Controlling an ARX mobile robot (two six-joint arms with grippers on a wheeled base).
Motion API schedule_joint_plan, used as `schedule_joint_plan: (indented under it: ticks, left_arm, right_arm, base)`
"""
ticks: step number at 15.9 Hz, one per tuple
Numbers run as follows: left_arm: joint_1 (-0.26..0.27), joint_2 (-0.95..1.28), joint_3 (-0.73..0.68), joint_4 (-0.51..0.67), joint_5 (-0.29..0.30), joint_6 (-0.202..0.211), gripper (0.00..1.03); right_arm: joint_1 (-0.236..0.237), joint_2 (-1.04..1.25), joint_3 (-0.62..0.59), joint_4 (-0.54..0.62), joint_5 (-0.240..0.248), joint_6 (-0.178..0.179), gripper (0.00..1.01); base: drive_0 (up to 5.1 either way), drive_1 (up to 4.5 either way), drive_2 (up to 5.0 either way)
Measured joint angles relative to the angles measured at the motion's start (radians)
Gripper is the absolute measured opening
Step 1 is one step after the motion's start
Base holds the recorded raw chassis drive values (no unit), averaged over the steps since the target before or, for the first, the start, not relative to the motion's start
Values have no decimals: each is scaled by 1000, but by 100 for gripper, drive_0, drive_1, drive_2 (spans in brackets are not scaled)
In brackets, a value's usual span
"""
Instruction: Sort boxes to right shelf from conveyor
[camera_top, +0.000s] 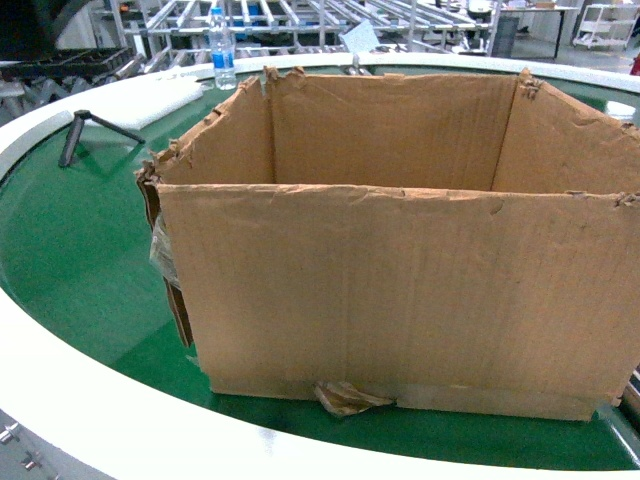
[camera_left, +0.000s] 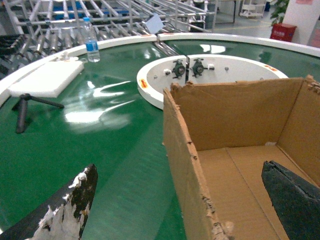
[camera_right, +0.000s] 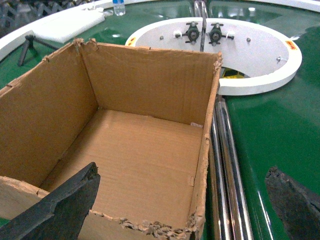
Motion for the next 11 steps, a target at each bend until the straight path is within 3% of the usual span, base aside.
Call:
schedule_joint_plan:
  ticks: [4,6,7,11]
  left_arm:
    - [-40,101,130,-181,-115,-77,98]
    - [-61,129,156,-264,-141,-124,98]
    - [-61,134,157,-293,-124,-132,98]
    - [-61,135,157,-288,-120,-147,98]
  right_arm:
    - [52,187,145,-214,8,-82,98]
    - [11,303,159,-196,-8,-80,98]
    - [-21,315,159,-164,9,-69,98]
    - [-26,294,159,-161,13,-66,98]
  base:
    - [0,0,0]
    - [0,0,0]
    - [0,0,0]
    - [0,0,0]
